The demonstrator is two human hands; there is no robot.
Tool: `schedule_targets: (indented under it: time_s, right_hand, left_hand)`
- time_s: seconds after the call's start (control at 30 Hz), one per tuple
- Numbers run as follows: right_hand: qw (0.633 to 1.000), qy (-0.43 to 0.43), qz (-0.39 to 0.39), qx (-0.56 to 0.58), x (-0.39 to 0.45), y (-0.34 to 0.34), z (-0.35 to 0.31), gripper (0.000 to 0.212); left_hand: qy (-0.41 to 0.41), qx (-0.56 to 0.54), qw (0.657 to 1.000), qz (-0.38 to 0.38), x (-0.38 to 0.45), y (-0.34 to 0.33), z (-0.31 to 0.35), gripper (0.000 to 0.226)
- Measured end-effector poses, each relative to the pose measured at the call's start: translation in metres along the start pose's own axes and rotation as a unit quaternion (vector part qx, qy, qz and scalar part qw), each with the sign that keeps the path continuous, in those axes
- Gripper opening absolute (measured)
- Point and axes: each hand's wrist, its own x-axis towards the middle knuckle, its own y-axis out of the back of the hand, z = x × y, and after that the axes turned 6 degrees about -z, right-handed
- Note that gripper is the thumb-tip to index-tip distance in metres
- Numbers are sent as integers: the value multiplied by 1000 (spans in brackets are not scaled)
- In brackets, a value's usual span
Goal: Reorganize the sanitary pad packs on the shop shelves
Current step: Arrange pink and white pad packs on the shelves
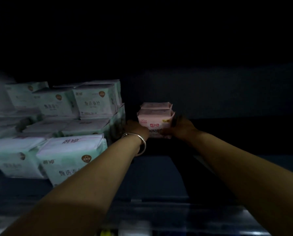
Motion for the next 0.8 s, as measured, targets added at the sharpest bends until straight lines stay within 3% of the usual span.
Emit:
schedule_targets:
  time_s: [0.1,0.3,0.4,0.6,0.7,0.8]
  right_hand:
    - [996,-21,24,-83,-23,6,-4,70]
    - [958,78,2,-278,-110,9,-9,46]
    - [940,118,20,-321,-164,9,-2,41]
    - [899,208,55,-381,-278,-3,54,43]
    - [897,194,20,-396,-319,-19,100,46]
    - [908,143,-40,-392,-347,-46,152,43]
  left_hand:
    - [-7,13,1000,2,-22,8,2,60]
    - [-115,145,983,-1,-97,10,-6,54]
    - [-173,192,966,28,-146,7,-16,48]
    - [-250,180,946,99,-251,-22,-57,45]
    - [-266,189,943,69,-294,-50,-91,43]
    - [-246,224,943,-19,-321,-90,-139,44]
